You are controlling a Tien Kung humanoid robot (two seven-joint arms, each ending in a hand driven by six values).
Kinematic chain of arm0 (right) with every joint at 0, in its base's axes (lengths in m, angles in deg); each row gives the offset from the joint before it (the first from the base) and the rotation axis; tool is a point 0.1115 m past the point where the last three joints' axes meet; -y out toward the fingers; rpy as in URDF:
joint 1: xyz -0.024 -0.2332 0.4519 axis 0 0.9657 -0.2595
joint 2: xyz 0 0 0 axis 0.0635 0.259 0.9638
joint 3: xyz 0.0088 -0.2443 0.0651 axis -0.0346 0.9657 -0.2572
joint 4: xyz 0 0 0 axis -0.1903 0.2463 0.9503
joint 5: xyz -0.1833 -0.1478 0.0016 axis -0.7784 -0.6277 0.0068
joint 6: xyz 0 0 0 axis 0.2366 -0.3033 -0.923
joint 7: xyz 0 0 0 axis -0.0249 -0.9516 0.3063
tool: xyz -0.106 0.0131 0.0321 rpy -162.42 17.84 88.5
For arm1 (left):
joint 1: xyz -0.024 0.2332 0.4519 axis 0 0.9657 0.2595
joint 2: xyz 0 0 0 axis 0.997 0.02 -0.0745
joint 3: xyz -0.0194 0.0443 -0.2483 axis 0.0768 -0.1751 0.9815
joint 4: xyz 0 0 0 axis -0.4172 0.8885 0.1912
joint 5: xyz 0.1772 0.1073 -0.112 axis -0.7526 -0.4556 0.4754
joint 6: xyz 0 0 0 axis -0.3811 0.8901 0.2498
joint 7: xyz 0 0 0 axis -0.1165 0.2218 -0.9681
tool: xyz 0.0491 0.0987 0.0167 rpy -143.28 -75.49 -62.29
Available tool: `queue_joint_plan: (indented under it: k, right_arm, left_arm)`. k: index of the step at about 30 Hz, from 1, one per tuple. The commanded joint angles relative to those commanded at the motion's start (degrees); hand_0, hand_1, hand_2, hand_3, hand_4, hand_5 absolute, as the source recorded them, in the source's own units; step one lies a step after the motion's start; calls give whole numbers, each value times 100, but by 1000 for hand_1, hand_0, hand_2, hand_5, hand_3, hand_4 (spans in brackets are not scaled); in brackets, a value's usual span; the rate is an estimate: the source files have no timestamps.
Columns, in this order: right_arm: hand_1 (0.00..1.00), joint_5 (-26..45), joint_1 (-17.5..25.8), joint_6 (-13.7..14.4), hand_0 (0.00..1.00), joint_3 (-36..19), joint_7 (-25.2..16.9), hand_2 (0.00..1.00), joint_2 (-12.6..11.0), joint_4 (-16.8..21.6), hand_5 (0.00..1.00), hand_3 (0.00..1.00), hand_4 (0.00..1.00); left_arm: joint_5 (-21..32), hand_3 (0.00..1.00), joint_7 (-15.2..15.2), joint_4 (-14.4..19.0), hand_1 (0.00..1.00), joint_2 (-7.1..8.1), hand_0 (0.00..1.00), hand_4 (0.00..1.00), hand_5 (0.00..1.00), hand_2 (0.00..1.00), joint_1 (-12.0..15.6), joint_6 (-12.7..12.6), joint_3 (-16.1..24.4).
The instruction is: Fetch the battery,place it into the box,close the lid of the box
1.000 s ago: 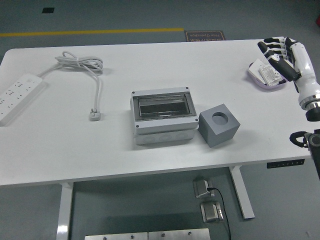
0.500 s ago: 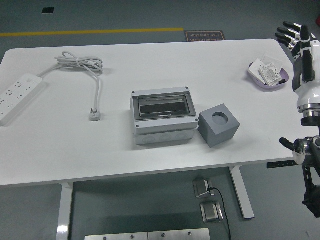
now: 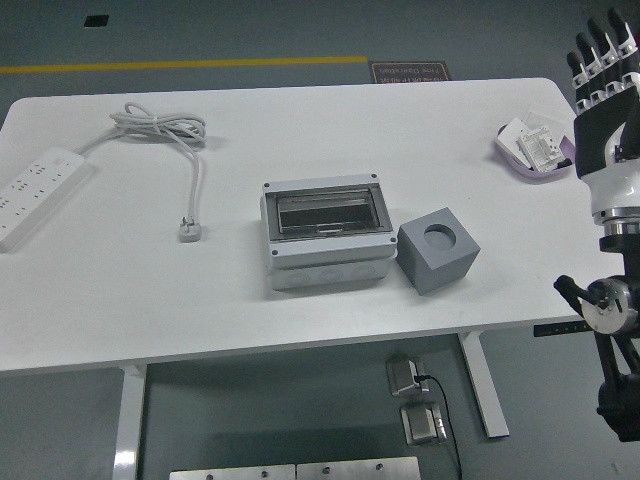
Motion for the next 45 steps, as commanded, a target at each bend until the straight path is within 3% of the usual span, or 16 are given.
queue_joint_plan:
  k: [5,6,11,12,17,18,23,24,35,45]
  right_arm:
    - [993,-41,11,-4,998,-28,37,943,-8,-6,998,969,998]
    - [981,-41,13,-2,998,-29,37,926,-10,-7,998,967,998]
    - [981,-68,25,2,998,-36,40,926,-16,-12,998,967,998]
    - [973,-90,26,4,998,-40,45,918,-15,-9,998,964,998]
    - [973,-166,17,9,998,-32,71,918,-28,-1,998,964,998]
    - [966,-182,15,11,998,-28,78,911,-33,-1,998,962,998]
    - [966,-254,7,35,998,6,139,911,-54,-7,998,962,998]
    - [964,-270,9,40,998,12,152,910,-54,-9,998,959,998]
    - [964,-485,162,118,998,-219,266,908,-62,41,998,959,998]
    - [958,-598,219,196,998,-370,335,902,-47,68,998,956,998]
  left_arm:
    - [-10,740,-18,0,653,5,655,784,466,539,-2,-4,6]
    - [-6,732,-21,0,651,4,653,786,467,455,-3,-3,2]
    - [-54,732,-33,0,651,-4,653,786,467,455,-13,-12,15]
    - [-73,729,-36,0,650,-5,655,787,470,383,-15,-17,18]
    - [-139,729,-45,0,650,-1,655,787,470,383,-11,-28,26]
    - [-141,702,-46,0,633,2,652,786,472,277,-10,-29,24]
    - [-76,702,-25,0,633,12,652,786,472,277,-11,-25,-22]
    - [-66,686,-17,0,604,12,652,785,471,229,-14,-24,-31]
    - [129,689,246,0,608,128,652,784,471,231,-111,54,-303]
    - [197,691,364,0,617,247,651,785,472,291,-186,137,-504]
